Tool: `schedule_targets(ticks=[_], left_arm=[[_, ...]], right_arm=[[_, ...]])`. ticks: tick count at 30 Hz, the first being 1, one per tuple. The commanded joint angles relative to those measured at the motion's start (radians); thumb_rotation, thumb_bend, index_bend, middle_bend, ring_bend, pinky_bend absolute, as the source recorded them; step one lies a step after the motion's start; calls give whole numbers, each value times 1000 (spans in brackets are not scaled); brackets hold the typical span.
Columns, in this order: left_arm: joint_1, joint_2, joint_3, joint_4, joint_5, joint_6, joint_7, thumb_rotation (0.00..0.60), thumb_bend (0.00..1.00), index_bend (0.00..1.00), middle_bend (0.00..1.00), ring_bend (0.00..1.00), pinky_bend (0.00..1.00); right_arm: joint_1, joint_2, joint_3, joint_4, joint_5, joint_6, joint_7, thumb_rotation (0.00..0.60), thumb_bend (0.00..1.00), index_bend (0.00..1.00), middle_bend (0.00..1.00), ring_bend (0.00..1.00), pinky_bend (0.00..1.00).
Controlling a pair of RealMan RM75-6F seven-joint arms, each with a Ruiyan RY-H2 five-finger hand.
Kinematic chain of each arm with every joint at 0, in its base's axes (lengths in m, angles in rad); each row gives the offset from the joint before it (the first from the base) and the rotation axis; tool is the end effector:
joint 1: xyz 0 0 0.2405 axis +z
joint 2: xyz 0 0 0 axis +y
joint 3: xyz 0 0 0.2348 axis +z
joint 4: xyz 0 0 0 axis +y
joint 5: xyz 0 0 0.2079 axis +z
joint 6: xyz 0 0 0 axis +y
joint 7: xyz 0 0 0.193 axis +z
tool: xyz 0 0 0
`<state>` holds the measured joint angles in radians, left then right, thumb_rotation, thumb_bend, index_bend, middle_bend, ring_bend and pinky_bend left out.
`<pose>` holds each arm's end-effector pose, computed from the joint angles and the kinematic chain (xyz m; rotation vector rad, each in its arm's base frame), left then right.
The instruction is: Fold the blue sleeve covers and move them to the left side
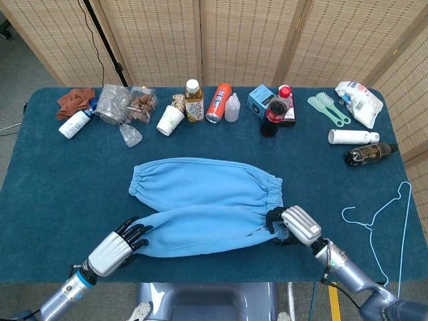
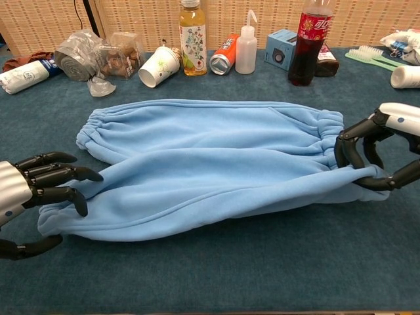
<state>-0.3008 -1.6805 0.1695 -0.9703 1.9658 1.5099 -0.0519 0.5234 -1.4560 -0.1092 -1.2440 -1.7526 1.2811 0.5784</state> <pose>-0.2158 0.2110 -0.0405 -2.0967 -0.5980 -1.1732 -0.1988 -0.2908 -0.0029 1.9568 -1.2570 1.3177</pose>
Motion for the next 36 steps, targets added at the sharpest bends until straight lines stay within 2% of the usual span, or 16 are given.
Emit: schedule_targets(ticks=[1, 5, 10, 17, 20, 25, 31, 36], left_arm=[[-2, -14, -9, 12, -16, 5, -7, 600, 433, 462, 233, 253, 125], [-4, -25, -17, 26, -32, 13, -13, 600, 476, 497, 265, 278, 126], [-4, -37, -40, 26, -69, 27, -39, 600, 487, 601, 352, 350, 126], [-10, -17, -61, -39, -126, 12, -110, 600, 490, 705, 441, 425, 128], [-11, 2, -81, -84, -154, 16, -122, 600, 500, 742, 472, 453, 157], [-18, 43, -121, -170, -197, 9, -79, 600, 503, 805, 523, 498, 172], [-42, 100, -165, -278, -243, -31, -21, 600, 503, 814, 532, 508, 172], [-84, 148, -225, -377, -350, -157, 118, 600, 505, 821, 536, 526, 172]], right_arm=[[0, 0, 0, -1, -1, 1, 2, 600, 614, 661, 510, 460, 638], [0, 1, 0, 0, 1, 0, 1, 600, 614, 661, 511, 460, 638], [-3, 2, -2, 5, 5, -1, 13, 600, 614, 661, 511, 460, 638], [-5, 18, -4, -7, -4, 17, 27, 600, 616, 662, 512, 460, 637], [-3, 35, -3, -30, -8, 24, 31, 600, 619, 662, 512, 460, 638], [5, 57, 6, -61, 0, 15, 28, 600, 620, 663, 513, 460, 638], [20, 71, 23, -81, 23, -17, 20, 600, 626, 663, 513, 460, 638], [64, 89, 65, -107, 80, -99, 38, 600, 629, 663, 513, 460, 638]])
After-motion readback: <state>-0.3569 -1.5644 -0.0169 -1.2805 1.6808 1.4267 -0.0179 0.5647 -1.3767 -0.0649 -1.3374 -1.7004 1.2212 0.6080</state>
